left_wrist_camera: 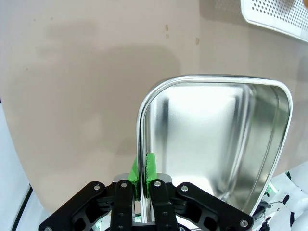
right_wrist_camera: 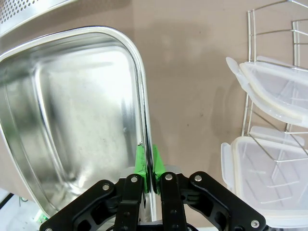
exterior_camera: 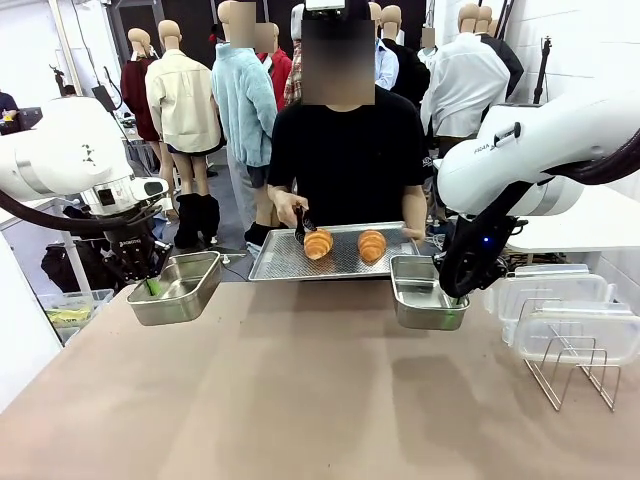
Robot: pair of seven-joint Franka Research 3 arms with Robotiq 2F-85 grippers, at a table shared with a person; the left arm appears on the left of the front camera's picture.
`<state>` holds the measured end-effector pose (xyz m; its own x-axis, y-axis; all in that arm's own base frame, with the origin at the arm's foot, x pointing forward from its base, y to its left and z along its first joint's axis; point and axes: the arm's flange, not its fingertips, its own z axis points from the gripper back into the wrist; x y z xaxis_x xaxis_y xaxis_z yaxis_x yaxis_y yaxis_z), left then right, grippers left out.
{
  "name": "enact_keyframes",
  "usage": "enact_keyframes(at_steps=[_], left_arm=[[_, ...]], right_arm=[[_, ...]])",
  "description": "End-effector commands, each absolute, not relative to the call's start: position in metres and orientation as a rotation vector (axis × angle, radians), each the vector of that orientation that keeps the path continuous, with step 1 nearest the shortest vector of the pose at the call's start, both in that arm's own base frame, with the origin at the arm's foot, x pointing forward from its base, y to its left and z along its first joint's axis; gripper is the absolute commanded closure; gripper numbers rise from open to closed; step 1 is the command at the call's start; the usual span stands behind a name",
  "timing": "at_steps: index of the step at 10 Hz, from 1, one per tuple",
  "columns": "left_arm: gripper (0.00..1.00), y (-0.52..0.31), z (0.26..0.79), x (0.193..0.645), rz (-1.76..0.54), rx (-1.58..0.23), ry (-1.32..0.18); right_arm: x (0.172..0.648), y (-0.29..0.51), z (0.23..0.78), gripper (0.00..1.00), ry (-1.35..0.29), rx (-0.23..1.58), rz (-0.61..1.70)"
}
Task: Place the bread in airtight containers.
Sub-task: Once an object is inside an Airtight Container , place the container in the center of the table.
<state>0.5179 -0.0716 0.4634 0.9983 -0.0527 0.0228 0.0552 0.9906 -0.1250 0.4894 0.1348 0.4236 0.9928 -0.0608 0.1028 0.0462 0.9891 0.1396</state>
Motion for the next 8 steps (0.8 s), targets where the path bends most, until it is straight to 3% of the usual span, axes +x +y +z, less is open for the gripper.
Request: enact_keyframes(at_steps=[1, 8], left_arm=[[1.0, -0.07, 0.4668, 0.518, -0.051, -0.127, -0.026], [1.0, -0.07, 0.4668, 0.518, -0.051, -0.127, -0.026]], right_arm=[[0.4888, 0.1341, 0.4264, 1.0, -0.113, 0.138, -0.055], [0.4888, 0.1341, 0.4264, 1.0, -0.113, 0.138, -0.055]])
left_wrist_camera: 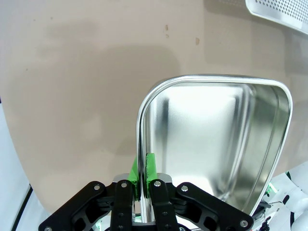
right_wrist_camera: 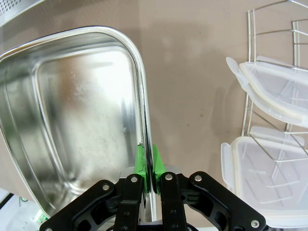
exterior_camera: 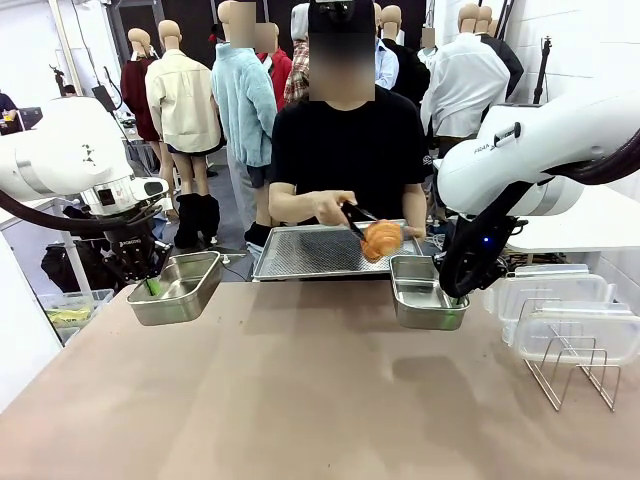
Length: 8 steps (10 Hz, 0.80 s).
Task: Place the bread in airtight containers.
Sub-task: Once an object is inside an Airtight Container , place the container in the center of the table.
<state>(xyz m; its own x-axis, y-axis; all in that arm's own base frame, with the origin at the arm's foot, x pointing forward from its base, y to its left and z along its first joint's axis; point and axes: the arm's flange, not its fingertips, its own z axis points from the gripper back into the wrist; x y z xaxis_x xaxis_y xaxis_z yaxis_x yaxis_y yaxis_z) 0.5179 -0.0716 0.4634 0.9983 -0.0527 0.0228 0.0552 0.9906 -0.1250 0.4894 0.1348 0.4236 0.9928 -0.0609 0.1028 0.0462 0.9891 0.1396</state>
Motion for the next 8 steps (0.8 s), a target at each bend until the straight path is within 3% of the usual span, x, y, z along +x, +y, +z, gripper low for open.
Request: enact_keyframes(at_steps=[1, 8], left_arm=[[1.0, -0.07, 0.4668, 0.518, -0.051, -0.127, -0.026], [1.0, -0.07, 0.4668, 0.518, -0.051, -0.127, -0.026]], right_arm=[[0.4888, 0.1341, 0.4264, 1.0, -0.113, 0.138, -0.055], [0.4888, 0.1341, 0.4264, 1.0, -0.113, 0.138, -0.055]])
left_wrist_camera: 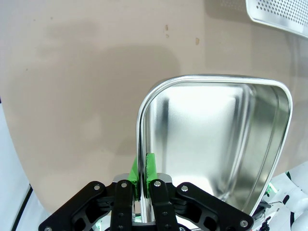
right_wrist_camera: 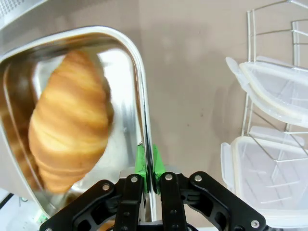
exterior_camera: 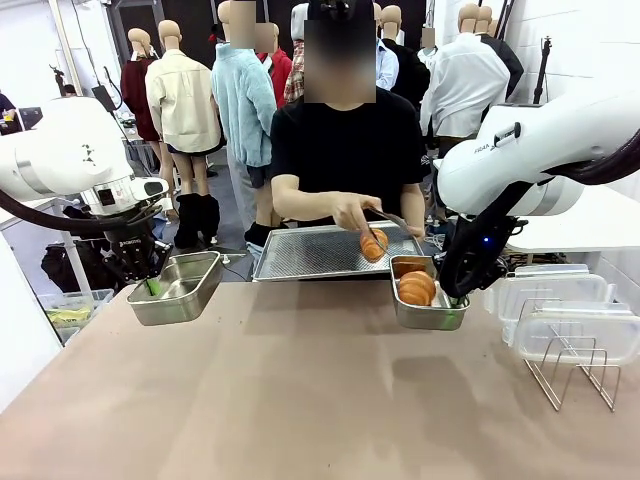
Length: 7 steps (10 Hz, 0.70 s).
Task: Place the bread in airtight containers.
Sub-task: Once an object is inside an Airtight Container , place the container in the center of the table.
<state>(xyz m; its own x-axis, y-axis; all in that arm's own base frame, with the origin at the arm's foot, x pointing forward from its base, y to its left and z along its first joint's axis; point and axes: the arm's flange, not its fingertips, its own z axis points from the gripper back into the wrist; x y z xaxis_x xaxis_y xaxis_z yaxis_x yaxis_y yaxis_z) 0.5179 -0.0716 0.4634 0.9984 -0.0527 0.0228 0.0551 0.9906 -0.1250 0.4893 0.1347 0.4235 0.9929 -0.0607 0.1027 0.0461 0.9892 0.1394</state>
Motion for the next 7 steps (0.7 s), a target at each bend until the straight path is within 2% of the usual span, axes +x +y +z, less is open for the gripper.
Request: enact_keyframes(at_steps=[1, 4, 7], left_arm=[[1.0, -0.07, 0.467, 0.518, -0.051, -0.127, -0.026], [1.0, -0.07, 0.467, 0.518, -0.051, -0.127, -0.026], [1.0, -0.07, 0.467, 0.518, -0.051, -0.127, -0.026]], right_arm=[[0.489, 0.134, 0.426, 1.0, -0.113, 0.138, -0.055], [0.495, 0.145, 0.406, 1.0, -0.115, 0.089, -0.051], [0.509, 0.152, 0.362, 1.0, -0.066, 0.076, -0.058]])
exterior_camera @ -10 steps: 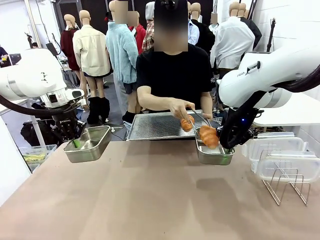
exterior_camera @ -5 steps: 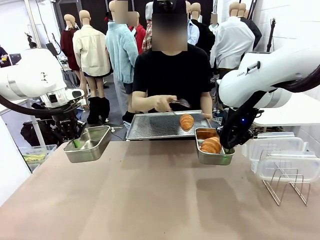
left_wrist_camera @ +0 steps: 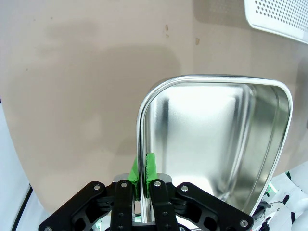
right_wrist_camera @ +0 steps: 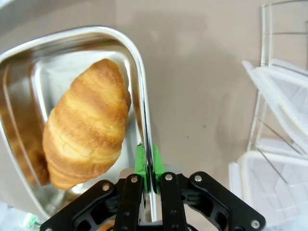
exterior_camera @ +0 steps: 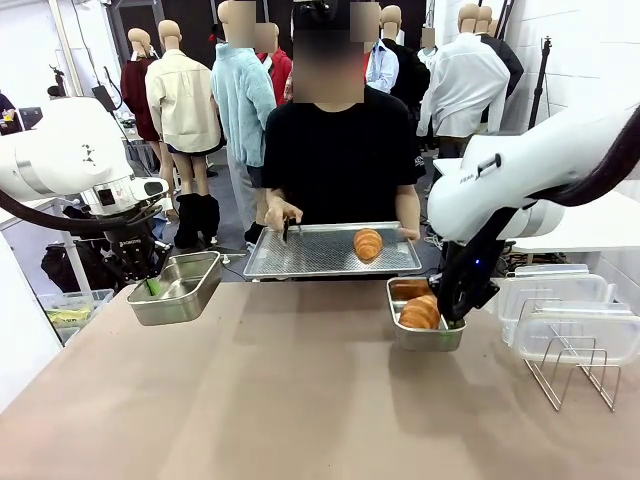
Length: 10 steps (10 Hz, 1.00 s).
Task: Place the bread in airtight containers.
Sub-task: Once an object is inside an Airtight Container , place the container in the center of the table.
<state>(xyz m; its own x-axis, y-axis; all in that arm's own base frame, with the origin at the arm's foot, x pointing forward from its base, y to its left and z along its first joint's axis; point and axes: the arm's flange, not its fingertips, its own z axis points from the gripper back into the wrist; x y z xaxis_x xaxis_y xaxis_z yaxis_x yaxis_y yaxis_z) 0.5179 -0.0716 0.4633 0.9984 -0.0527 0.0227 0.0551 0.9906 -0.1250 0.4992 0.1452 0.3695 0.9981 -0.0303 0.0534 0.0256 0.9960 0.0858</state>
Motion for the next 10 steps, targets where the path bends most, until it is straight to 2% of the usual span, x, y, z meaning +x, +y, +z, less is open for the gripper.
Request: enact_keyframes(at_steps=[1, 4, 7, 8, 10], left_arm=[[1.0, -0.07, 0.467, 0.518, -0.051, -0.127, -0.026], [1.0, -0.07, 0.467, 0.518, -0.051, -0.127, -0.026], [1.0, -0.07, 0.467, 0.518, -0.051, -0.127, -0.026], [1.0, -0.07, 0.467, 0.518, -0.051, -0.127, -0.026], [1.0, -0.07, 0.467, 0.518, -0.051, -0.127, -0.026]], right_arm=[[0.509, 0.152, 0.353, 1.0, -0.057, 0.082, -0.064], [0.505, 0.151, 0.328, 1.0, -0.08, 0.077, -0.086], [0.501, 0.151, 0.331, 1.0, -0.116, 0.098, -0.074], [0.507, 0.148, 0.328, 1.0, -0.067, 0.097, -0.069], [0.507, 0.148, 0.328, 1.0, -0.067, 0.097, -0.069]])
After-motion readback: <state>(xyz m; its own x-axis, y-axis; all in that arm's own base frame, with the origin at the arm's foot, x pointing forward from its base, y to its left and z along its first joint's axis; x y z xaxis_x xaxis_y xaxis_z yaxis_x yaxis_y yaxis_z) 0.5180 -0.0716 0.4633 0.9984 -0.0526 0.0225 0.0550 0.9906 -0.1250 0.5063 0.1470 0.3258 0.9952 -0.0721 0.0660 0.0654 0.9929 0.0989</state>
